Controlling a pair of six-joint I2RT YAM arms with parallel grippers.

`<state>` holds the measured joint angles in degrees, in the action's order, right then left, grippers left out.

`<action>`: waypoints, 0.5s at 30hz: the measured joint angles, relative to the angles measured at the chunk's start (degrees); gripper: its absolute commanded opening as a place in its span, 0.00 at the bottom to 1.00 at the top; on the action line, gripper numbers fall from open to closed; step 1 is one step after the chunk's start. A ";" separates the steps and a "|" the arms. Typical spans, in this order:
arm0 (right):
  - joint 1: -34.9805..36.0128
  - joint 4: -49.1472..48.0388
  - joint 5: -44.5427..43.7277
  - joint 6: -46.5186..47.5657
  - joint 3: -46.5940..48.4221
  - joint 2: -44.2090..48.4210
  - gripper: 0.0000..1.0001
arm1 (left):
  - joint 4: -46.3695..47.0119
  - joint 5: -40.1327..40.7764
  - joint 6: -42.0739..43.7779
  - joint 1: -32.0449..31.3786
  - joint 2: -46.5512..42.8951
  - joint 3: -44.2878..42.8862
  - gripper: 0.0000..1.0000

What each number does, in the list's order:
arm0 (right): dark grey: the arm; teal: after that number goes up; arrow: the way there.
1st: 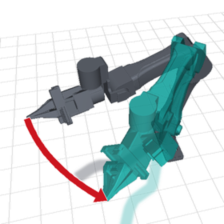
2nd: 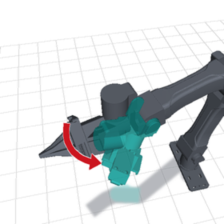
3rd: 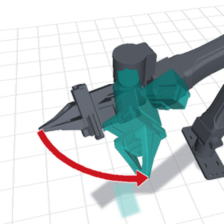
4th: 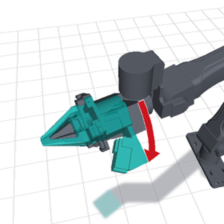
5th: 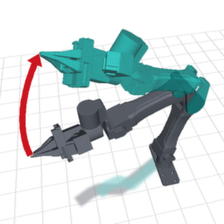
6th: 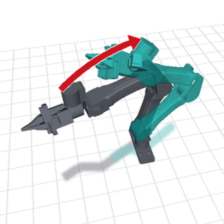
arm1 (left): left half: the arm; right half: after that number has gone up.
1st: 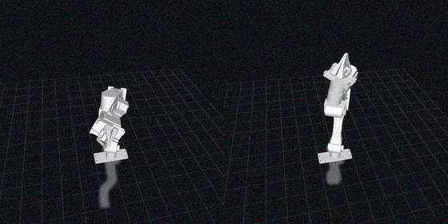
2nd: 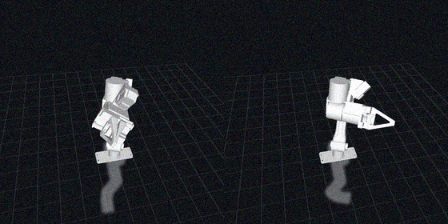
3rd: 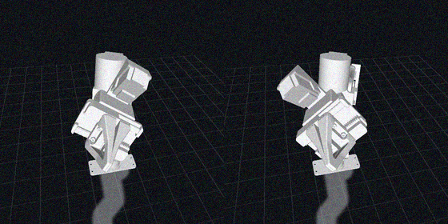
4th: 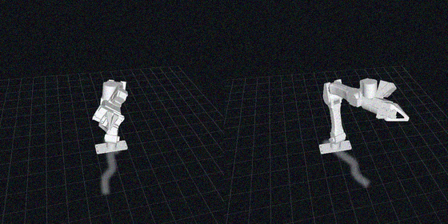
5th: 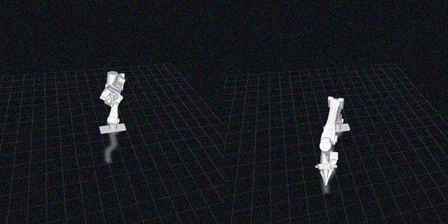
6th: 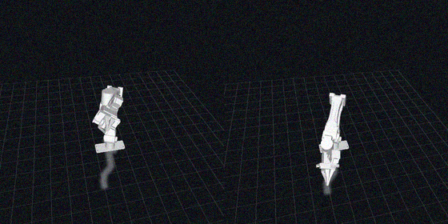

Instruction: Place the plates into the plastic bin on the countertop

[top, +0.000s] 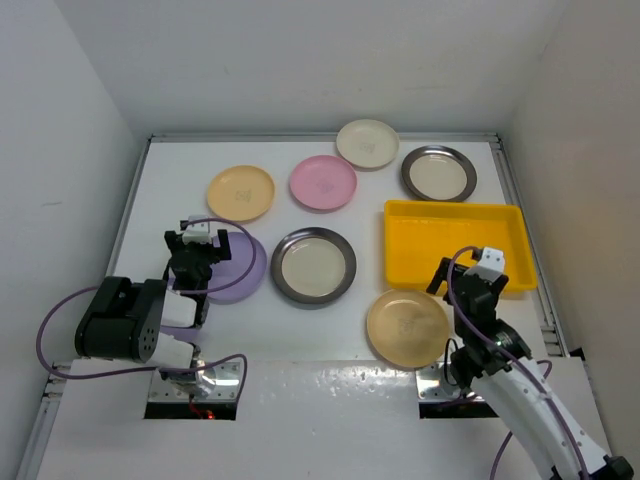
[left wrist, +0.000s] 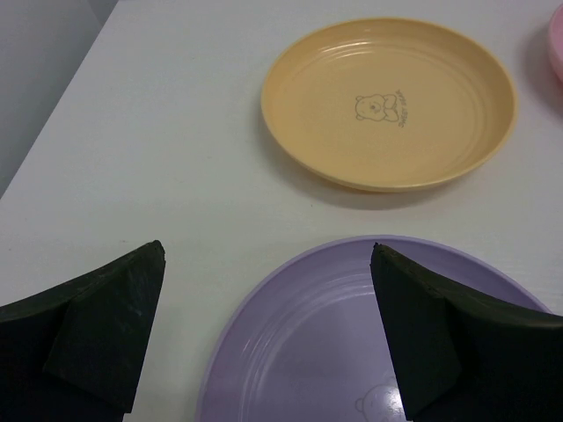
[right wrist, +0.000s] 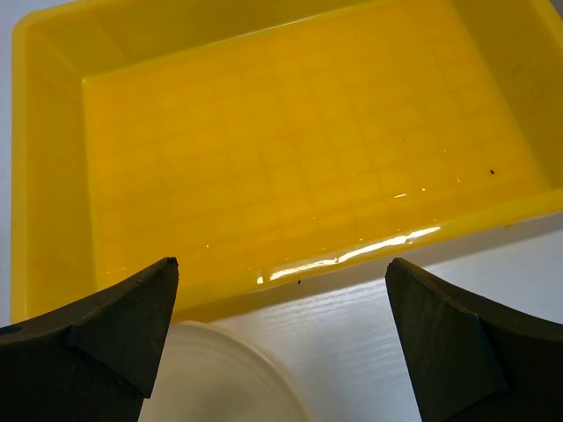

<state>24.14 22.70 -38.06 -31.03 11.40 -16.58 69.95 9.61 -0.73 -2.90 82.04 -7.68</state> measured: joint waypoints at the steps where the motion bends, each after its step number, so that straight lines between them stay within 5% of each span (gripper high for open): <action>1: 0.00 -0.13 0.17 0.31 0.31 -0.98 1.00 | 0.00 0.00 0.00 0.00 0.00 0.00 1.00; 4: -0.02 0.26 1.90 1.51 4.50 -7.72 1.00 | -1.09 -2.97 0.94 0.17 -1.09 0.00 1.00; 7: -1.79 5.09 9.29 5.01 19.80 -23.12 0.75 | -19.63 -13.44 8.87 0.72 -10.56 -6.36 1.00; 9: -5.46 12.28 18.58 8.07 38.18 -37.97 0.66 | -36.50 -20.90 16.96 0.24 -15.37 -19.63 1.00; 11: -10.36 19.06 28.57 9.88 58.97 -55.25 0.76 | -46.93 -26.82 24.11 -0.72 -16.17 -35.71 1.00; 12: -13.35 20.90 33.42 9.97 70.07 -63.84 0.91 | -51.52 -29.33 27.82 -1.29 -16.04 -43.06 1.00; 15: -22.75 13.66 43.91 5.51 86.93 -80.56 0.96 | -61.92 -32.96 32.79 -3.32 -13.49 -63.01 1.00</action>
<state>1.39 36.36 5.85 -25.52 98.32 -97.14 8.03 -23.35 32.05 -6.22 68.55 -70.70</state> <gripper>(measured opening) 0.948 0.995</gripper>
